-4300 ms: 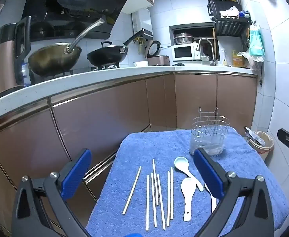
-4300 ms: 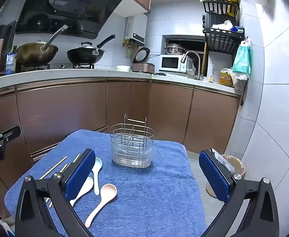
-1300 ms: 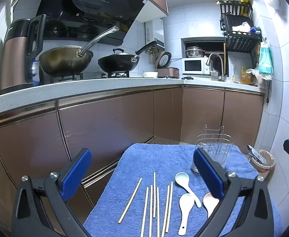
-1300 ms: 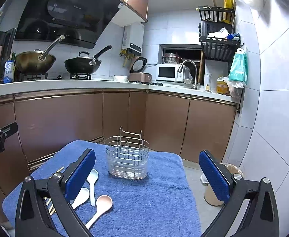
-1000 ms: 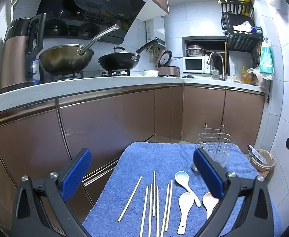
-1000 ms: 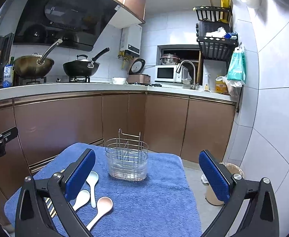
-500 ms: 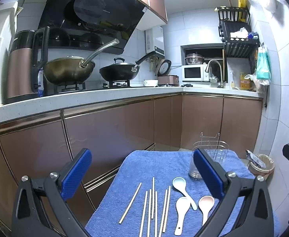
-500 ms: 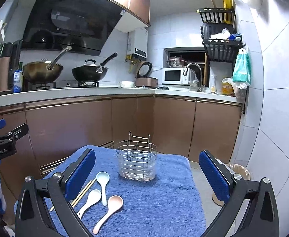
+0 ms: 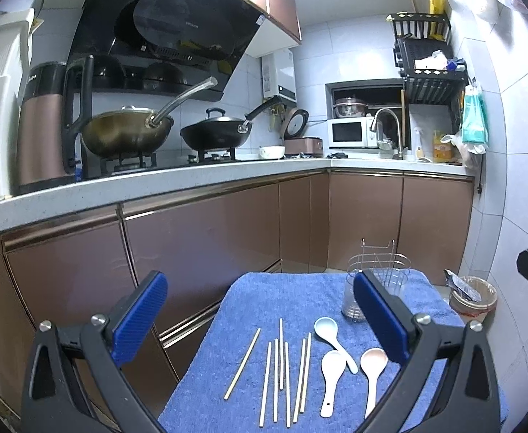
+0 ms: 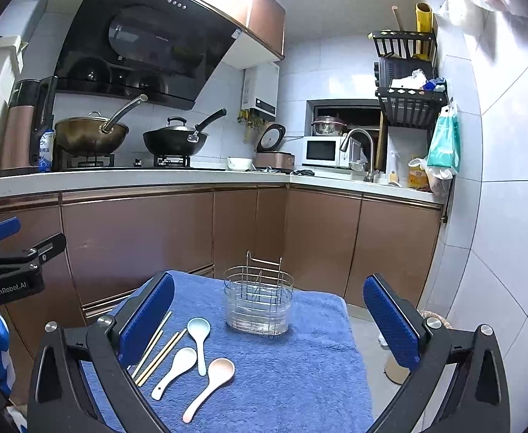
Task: Organize utensils
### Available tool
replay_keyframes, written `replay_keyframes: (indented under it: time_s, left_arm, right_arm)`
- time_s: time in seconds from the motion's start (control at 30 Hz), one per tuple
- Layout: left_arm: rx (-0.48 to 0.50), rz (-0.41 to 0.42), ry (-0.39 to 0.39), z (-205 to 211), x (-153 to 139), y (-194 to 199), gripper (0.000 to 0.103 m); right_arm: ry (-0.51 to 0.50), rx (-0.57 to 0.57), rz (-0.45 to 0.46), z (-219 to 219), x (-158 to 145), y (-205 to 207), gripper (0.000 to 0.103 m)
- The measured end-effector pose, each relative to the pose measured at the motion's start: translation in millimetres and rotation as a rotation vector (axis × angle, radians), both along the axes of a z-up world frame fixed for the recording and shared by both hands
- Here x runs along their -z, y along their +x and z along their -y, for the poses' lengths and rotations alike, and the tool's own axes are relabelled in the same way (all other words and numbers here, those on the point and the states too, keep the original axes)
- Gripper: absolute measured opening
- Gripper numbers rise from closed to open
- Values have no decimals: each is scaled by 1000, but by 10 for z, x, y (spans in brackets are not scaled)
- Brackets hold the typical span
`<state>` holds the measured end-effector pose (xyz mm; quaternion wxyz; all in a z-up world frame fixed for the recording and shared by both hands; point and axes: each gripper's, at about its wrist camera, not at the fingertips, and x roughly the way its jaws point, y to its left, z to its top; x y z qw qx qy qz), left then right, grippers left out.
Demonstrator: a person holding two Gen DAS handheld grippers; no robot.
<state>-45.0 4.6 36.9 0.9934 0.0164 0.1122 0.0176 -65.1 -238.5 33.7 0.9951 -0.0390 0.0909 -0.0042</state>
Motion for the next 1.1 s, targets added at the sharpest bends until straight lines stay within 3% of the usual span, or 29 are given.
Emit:
replay_keyframes:
  time_s: [0.3, 0.47, 0.57, 0.73, 0.8, 0.87, 1.0, 1.1]
  left_arm:
    - [6, -144, -18, -58, 296, 314, 103]
    - [-35, -260, -35, -295, 493, 645, 103]
    - [0, -351, -72, -443, 645, 896, 103]
    - [82, -497, -134, -529, 908, 1284, 99]
    - [114, -551, -160, -518, 995, 1454, 92]
    - [143, -609, -184, -508, 1092, 1665, 77]
    - [174, -710, -208, -445, 1280, 2143, 63]
    - [206, -800, -230, -359, 1474, 2496, 56]
  right_arm:
    - [-24, -23, -50, -78, 90, 123, 103]
    - [-7, -47, -137, -45, 248, 370, 103]
    - [24, -70, -217, -2, 407, 567, 100]
    - [85, -125, -370, 63, 735, 931, 80]
    - [113, -155, -432, 87, 880, 1073, 70]
    - [141, -181, -491, 108, 1021, 1216, 59]
    - [215, -240, -622, 165, 1338, 1526, 35]
    - [274, -280, -702, 200, 1541, 1730, 29]
